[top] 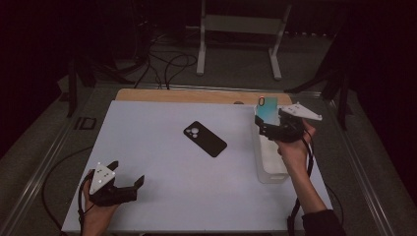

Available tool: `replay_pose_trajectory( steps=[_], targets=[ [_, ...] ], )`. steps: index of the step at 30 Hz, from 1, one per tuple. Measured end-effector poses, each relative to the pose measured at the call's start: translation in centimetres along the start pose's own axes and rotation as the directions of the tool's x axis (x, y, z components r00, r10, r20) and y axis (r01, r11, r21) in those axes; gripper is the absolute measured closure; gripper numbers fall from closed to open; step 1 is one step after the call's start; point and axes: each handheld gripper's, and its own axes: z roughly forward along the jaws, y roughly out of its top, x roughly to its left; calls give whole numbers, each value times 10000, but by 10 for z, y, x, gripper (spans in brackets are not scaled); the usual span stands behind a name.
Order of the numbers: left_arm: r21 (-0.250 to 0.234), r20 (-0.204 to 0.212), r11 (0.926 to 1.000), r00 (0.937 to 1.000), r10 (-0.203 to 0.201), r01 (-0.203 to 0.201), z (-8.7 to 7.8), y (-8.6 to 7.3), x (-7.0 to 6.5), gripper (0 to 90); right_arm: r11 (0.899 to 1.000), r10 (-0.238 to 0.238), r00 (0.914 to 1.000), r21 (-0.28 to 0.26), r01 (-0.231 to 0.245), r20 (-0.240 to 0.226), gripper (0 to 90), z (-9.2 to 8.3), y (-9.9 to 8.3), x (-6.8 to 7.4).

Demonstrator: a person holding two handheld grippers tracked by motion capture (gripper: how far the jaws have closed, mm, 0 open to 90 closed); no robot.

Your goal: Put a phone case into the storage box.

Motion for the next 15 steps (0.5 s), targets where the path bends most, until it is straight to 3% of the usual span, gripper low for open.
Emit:
replay_pose_trajectory(
  steps=[6,10,15],
  targets=[
    [9,11,10000,10000,22,-22,0,0,-1,6,9991,-216,9987,-363,200,-452,95,-28,-20,16],
    [3,21,10000,10000,22,-22,1,0,-1,7,9982,-131,9971,-593,87,-745,95,-42,-35,22],
    [-42,-12,10000,10000,-4,4,-1,0,0,6,9951,-613,9937,-836,535,-938,95,-53,-61,29]
  ],
)
